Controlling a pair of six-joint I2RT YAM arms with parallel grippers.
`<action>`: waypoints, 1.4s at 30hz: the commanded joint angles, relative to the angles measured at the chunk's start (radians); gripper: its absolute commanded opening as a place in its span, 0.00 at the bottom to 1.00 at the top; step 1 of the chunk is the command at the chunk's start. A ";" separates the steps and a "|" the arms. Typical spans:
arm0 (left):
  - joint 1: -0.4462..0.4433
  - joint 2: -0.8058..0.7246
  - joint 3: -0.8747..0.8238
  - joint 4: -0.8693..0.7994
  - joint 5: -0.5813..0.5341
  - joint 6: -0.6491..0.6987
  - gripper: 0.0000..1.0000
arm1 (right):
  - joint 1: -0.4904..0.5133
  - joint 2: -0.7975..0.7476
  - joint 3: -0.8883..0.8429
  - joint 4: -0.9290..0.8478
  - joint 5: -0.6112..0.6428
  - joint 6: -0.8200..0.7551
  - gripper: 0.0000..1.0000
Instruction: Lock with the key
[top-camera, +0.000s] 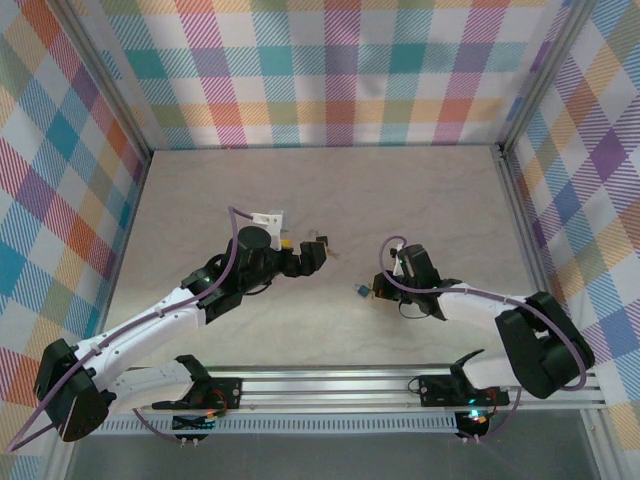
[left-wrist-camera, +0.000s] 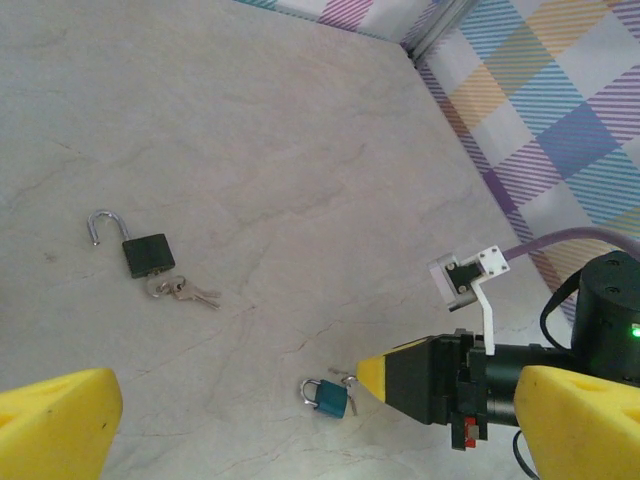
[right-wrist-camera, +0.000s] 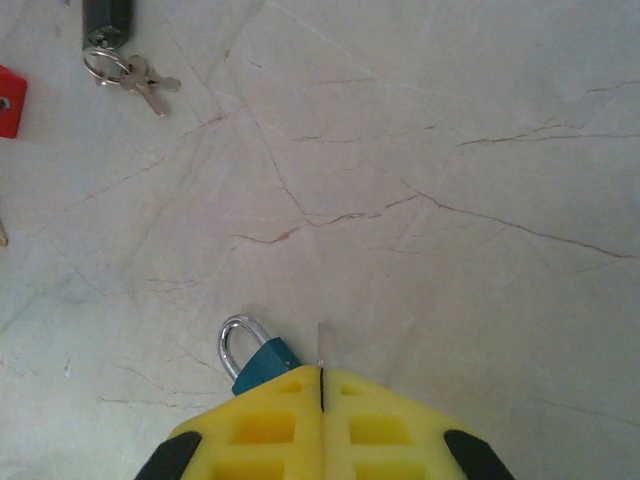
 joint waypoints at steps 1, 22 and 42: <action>0.001 -0.004 -0.015 0.026 -0.006 -0.004 1.00 | -0.007 0.020 0.034 -0.022 -0.028 -0.019 0.00; 0.000 -0.030 -0.027 0.022 -0.022 -0.001 1.00 | -0.014 0.030 0.064 -0.112 0.017 -0.019 0.13; 0.001 -0.075 -0.044 0.009 -0.045 0.008 1.00 | -0.017 -0.123 -0.002 -0.041 -0.015 -0.053 0.58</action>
